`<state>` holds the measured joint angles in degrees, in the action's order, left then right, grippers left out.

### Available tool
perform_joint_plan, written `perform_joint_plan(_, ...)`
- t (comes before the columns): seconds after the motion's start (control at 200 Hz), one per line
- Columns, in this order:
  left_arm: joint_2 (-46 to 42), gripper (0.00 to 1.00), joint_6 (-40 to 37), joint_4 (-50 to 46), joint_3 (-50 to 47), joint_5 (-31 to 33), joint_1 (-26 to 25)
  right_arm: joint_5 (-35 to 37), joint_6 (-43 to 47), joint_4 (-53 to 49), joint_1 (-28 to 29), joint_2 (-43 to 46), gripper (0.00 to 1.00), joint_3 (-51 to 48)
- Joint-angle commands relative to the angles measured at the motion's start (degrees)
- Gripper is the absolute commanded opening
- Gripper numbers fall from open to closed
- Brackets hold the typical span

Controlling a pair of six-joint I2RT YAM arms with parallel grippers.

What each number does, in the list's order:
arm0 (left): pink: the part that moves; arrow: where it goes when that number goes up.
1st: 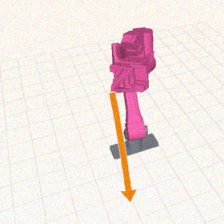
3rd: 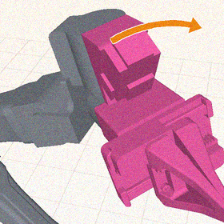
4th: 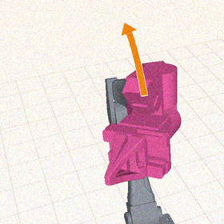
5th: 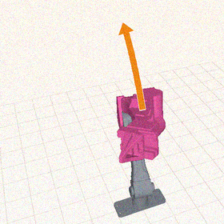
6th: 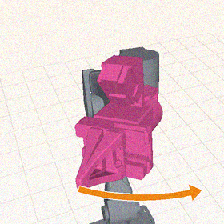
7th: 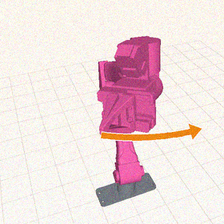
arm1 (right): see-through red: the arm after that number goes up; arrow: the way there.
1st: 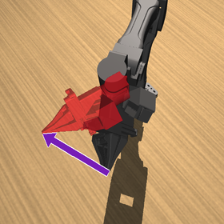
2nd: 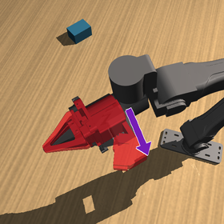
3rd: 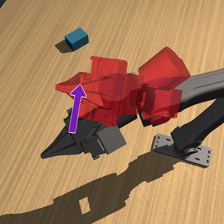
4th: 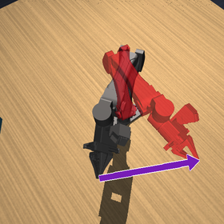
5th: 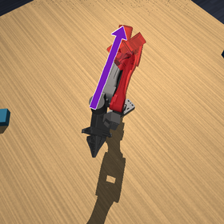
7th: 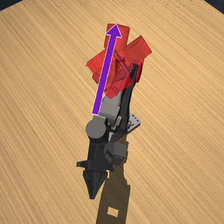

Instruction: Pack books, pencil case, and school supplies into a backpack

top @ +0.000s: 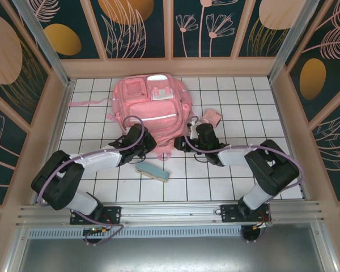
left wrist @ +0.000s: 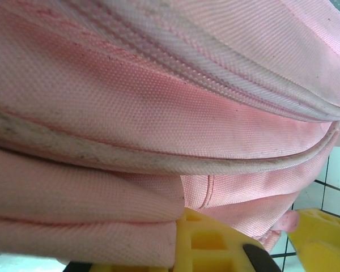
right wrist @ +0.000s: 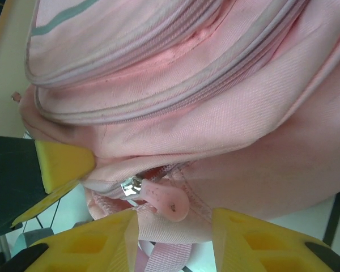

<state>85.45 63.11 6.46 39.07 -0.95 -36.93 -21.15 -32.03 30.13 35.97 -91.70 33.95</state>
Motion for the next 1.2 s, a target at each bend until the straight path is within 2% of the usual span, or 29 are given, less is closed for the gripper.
perform_joint_plan(0.0,-1.1,0.00,-2.2,0.8,1.8,0.9,0.1,-3.0,0.1,1.2,-0.3,-2.0,0.40,2.1)
perform_joint_plan(0.1,-0.8,0.00,-2.0,1.4,1.4,0.4,0.1,-3.4,-0.2,1.9,-0.3,-3.0,0.39,2.8)
perform_joint_plan(0.255,-0.5,0.00,-1.9,1.7,1.3,0.1,0.1,-4.9,-0.2,3.3,-0.2,-3.3,0.31,3.7)
perform_joint_plan(0.395,-0.2,0.00,-2.0,1.9,1.4,-0.1,0.1,-5.4,1.1,3.0,0.2,-2.7,0.29,4.4)
perform_joint_plan(0.586,0.0,0.00,-2.0,2.0,1.3,-0.1,0.1,-4.7,2.1,1.2,0.2,-2.4,0.32,5.2)
perform_joint_plan(0.746,-0.1,0.00,-2.1,2.1,1.1,-0.2,0.1,-1.3,3.3,-2.0,0.6,-0.6,0.38,5.8)
perform_joint_plan(0.951,0.3,0.00,-2.1,2.4,1.2,-0.4,0.1,-2.4,3.6,-2.7,0.9,-1.8,0.33,6.8)
perform_joint_plan(1.196,0.0,0.00,-2.0,2.2,1.3,-0.3,0.1,-4.3,2.9,-1.2,1.0,-4.9,0.32,7.6)
